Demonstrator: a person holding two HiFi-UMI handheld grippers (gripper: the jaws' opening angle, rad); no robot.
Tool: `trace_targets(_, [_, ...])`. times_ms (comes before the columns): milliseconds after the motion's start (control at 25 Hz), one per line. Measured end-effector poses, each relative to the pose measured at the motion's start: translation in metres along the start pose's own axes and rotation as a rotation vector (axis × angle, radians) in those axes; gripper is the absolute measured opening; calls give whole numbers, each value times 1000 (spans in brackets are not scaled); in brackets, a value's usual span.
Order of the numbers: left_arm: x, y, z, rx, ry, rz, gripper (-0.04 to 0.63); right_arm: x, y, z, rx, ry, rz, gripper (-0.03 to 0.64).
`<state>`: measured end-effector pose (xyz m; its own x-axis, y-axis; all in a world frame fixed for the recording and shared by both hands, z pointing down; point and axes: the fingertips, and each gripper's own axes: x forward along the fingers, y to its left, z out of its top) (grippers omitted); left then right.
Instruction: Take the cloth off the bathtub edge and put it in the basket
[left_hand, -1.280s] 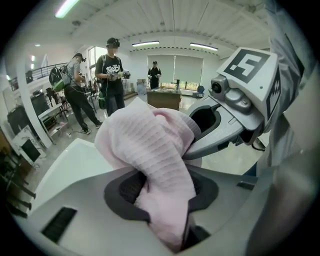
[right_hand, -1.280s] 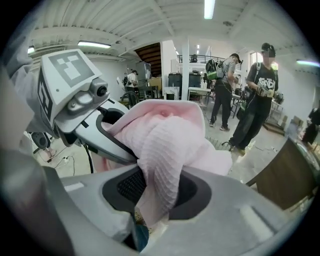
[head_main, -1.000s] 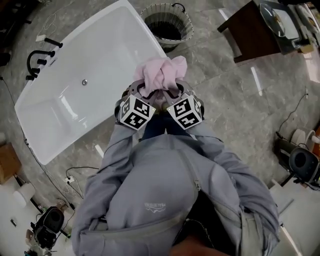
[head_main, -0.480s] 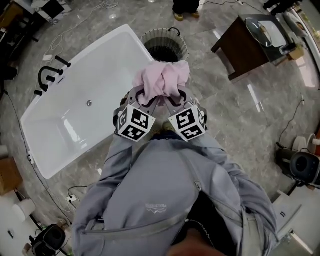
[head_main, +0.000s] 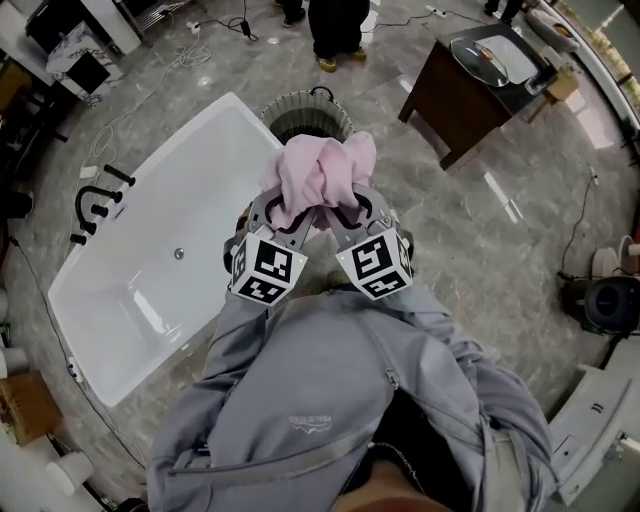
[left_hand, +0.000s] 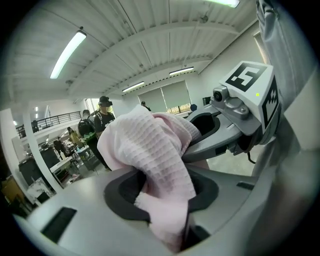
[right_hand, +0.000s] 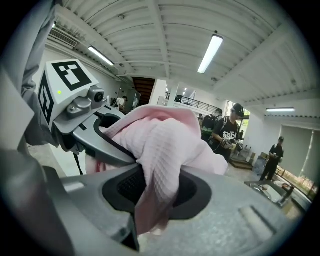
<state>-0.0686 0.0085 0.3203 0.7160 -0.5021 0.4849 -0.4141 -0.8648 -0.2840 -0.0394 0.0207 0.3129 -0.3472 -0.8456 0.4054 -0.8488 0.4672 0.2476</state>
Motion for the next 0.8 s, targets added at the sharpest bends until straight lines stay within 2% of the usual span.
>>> trace_targets(320, [27, -23, 35, 110, -82, -103, 156, -29, -36, -14, 63, -8, -182, 121])
trace_targets(560, [62, -51, 68, 156, -120, -198, 156, -57, -77, -35, 108, 20, -289, 121])
trace_targets(800, [117, -69, 102, 148, -145, -219, 156, -68, -138, -61, 98, 24, -308, 121])
